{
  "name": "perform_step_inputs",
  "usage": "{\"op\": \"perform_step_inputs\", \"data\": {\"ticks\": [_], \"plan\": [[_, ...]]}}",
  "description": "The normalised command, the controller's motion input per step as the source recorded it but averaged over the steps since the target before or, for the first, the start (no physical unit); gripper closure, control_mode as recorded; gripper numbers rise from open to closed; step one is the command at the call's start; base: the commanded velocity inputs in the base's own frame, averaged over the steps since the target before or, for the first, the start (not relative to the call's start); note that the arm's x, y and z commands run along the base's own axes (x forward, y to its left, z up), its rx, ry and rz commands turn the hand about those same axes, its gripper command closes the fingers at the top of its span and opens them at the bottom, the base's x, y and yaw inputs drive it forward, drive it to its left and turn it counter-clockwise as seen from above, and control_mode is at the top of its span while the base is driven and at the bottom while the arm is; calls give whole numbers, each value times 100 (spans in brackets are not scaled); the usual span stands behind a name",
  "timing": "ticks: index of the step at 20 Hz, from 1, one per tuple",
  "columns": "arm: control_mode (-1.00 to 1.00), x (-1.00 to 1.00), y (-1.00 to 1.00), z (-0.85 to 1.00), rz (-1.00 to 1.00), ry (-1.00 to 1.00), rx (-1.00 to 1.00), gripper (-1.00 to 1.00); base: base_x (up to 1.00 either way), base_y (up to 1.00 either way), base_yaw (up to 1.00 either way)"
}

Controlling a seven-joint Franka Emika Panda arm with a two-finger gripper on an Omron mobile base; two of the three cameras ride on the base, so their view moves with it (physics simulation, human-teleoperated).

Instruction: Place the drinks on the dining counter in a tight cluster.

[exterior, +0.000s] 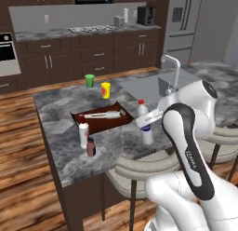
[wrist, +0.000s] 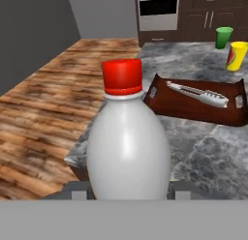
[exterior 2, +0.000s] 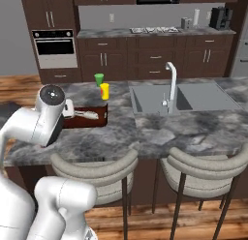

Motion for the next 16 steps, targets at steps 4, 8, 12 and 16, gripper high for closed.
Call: {"op": "perform_step_inputs", "data": {"ticks": [4, 8, 12, 16], "plan": [[-100, 69, 14, -15, 6, 0, 14, 100, 0, 0, 0], [-100, 56, 0, 0, 0, 0, 6, 100, 0, 0, 0], [-100, 57, 3, 0, 0, 7, 0, 100, 0, 0, 0], [-100, 51, 10, 0, 0, 11, 0, 100, 0, 0, 0]]}}
